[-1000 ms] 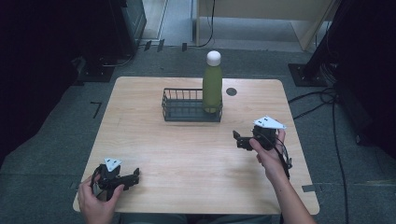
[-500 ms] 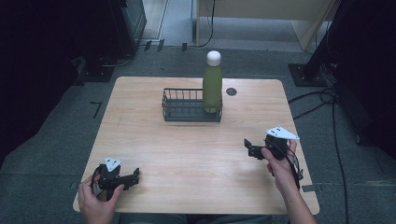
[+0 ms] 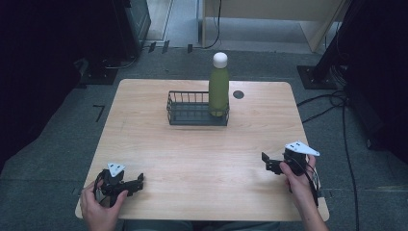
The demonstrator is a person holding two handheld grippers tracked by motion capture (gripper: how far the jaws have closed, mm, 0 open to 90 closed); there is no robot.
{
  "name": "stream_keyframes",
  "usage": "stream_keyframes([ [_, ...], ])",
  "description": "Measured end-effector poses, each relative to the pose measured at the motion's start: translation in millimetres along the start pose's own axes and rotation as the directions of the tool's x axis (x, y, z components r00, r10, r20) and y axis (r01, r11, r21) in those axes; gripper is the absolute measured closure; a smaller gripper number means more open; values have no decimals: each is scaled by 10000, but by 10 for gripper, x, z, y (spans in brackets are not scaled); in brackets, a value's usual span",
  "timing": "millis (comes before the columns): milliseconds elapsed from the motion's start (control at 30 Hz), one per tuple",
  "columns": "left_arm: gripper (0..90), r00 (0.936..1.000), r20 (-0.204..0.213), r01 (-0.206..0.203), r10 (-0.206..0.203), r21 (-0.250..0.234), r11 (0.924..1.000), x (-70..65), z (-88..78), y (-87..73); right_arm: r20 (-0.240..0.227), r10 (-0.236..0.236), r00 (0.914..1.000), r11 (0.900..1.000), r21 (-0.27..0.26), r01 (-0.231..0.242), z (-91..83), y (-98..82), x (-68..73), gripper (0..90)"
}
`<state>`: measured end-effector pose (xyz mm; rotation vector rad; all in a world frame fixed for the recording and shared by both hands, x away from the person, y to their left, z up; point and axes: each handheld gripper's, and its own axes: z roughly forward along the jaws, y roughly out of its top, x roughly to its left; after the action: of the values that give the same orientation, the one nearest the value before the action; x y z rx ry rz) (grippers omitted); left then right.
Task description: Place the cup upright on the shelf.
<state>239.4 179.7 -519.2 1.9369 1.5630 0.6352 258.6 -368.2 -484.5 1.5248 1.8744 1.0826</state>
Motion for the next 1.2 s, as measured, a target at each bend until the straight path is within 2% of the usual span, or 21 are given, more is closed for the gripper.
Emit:
stream_keyframes([
  [533,0,10000,-2,-1,1,0,10000,0,0,0,621,384,9973,9982,445,-412,-114,-323,-266,0],
  [1067,0,10000,-6,5,-5,-8,10000,0,1,0,1261,768,9890,9923,871,-882,-265,-602,-511,0],
  [1200,0,10000,-2,5,-5,-7,10000,0,0,0,1430,525,9883,9912,1127,-689,-291,-635,-537,0],
])
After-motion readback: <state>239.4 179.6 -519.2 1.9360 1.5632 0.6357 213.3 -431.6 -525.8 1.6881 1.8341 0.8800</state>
